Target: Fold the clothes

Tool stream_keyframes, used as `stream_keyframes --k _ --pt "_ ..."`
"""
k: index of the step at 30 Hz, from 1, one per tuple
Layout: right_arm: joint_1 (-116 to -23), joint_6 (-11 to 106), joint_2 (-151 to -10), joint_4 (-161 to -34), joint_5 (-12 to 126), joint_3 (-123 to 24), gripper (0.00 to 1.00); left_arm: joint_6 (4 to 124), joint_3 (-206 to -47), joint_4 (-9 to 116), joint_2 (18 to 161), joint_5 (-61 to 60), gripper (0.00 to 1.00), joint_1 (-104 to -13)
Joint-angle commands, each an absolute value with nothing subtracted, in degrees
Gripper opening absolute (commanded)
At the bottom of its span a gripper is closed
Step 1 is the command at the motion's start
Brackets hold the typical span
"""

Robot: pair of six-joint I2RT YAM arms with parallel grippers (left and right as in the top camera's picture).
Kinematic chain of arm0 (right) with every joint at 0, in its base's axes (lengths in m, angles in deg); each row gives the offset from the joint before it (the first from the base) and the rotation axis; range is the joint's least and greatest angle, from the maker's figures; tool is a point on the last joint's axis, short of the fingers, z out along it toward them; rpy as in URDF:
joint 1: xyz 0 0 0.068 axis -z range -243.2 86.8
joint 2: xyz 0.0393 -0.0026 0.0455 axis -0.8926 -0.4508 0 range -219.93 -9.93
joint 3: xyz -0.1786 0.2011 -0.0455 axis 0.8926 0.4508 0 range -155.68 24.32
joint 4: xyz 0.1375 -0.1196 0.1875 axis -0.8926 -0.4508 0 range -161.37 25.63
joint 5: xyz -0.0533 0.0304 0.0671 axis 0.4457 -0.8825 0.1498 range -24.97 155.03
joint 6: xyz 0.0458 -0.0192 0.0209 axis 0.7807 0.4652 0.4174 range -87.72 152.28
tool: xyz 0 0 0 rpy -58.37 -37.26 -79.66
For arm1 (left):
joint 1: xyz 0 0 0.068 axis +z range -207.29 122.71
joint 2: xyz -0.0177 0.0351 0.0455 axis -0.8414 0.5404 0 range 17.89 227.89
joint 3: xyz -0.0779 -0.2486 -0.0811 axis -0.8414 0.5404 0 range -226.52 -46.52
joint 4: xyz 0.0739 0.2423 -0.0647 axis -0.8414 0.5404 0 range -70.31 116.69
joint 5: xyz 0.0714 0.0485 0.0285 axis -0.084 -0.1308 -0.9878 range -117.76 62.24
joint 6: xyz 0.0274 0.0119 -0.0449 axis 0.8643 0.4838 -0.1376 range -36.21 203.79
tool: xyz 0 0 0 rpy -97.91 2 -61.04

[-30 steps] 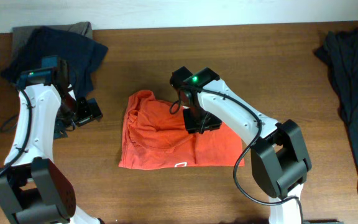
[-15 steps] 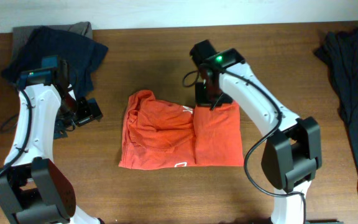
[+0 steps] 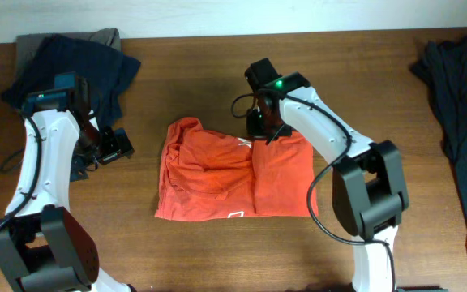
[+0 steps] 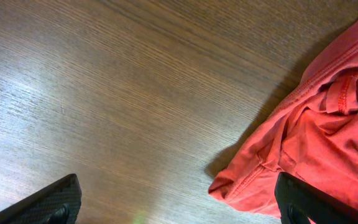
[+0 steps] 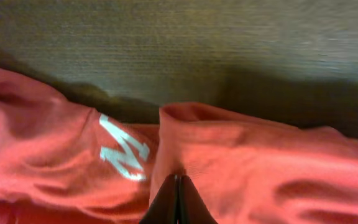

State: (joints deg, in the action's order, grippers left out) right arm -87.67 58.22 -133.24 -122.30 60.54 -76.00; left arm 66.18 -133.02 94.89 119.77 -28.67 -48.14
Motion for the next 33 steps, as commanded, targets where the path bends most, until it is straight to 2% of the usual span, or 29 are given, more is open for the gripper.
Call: stream_keyframes --k 1,7,15,17,18,19,20,22,24,26,33 --pt "-88.1 59.4 -137.0 -121.2 58.3 -75.2 0.04 66.7 -132.8 94.8 120.1 -29.1 0.99 -47.8" --pt "-88.5 59.4 -139.6 -120.0 56.5 -75.2 0.04 66.7 -132.8 94.8 120.1 -29.3 0.99 -47.8" --pt "-86.3 59.1 -129.3 -126.3 57.6 -82.1 0.05 66.8 -132.8 94.9 120.1 -29.3 0.99 -47.7" --pt "-85.6 59.1 -125.4 -129.3 58.6 -84.7 0.13 67.2 -132.8 94.8 120.1 -29.2 0.99 -47.7" --pt "-85.4 59.1 -123.4 -130.9 59.3 -86.0 0.22 67.6 -132.8 94.8 120.1 -29.1 0.99 -47.7" --pt "-85.2 59.1 -121.1 -132.6 59.6 -87.1 0.39 67.9 -132.8 94.8 120.1 -29.1 0.99 -47.7" --pt "-84.9 59.1 -118.4 -134.6 59.7 -88.1 0.64 68.0 -132.8 94.7 120.1 -29.1 0.99 -47.7" --pt "-84.9 58.8 -114.4 -137.8 59.6 -88.5 0.8 68.0 -132.6 94.3 120.1 -29.0 0.99 -47.7" --pt "-84.9 58.7 -110.8 -141.6 59.6 -88.5 0.85 68.0 -131.8 92.8 120.1 -28.7 0.99 -47.8" --pt "-85.4 58.3 -107.7 -146.4 59.4 -88.5 0.87 70.1 -129.5 89.4 120.1 -26.0 0.99 -48.0" --pt "-89.6 57.6 -103.6 -156.7 59.5 -88.4 0.87 80.1 -122.7 77.3 120.1 -10.5 0.98 -48.1"
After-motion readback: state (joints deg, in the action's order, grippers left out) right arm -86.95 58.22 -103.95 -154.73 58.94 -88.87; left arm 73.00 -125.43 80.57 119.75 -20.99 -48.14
